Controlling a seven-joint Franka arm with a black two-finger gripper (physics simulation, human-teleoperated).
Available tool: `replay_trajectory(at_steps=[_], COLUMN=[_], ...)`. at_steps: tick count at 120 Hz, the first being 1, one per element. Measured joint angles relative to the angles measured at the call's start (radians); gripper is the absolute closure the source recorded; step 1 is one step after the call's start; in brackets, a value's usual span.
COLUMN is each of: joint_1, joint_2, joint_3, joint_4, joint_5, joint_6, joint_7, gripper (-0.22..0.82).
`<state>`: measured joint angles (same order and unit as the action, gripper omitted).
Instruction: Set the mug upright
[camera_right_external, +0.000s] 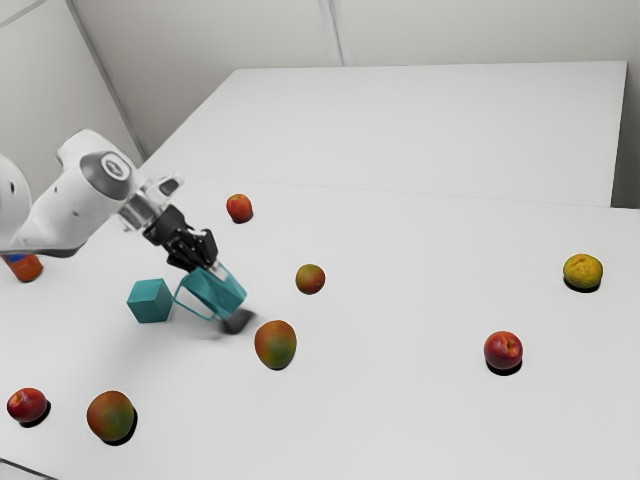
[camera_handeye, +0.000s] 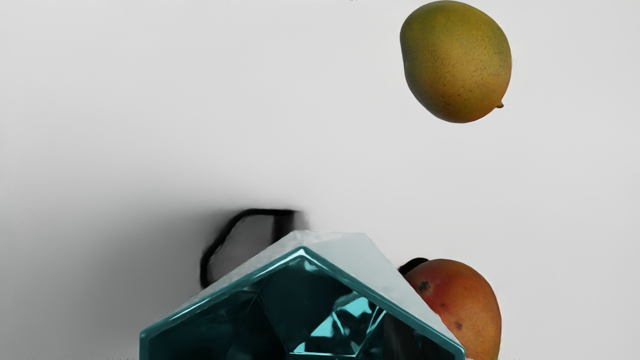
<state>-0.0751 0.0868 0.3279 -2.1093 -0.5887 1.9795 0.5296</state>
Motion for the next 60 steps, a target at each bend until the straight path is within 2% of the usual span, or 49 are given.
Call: replay_trajectory(at_steps=[34, 60], joint_1=[-0.117, -0.189], joint_2=[-0.056, -0.097], joint_3=[0.014, 0.026], joint_4=[-0.048, -0.104], joint_5=[0.315, 0.464], joint_6=[0.120, 0.196], joint_7=[-0.200, -0.370], gripper=[0.79, 0.79])
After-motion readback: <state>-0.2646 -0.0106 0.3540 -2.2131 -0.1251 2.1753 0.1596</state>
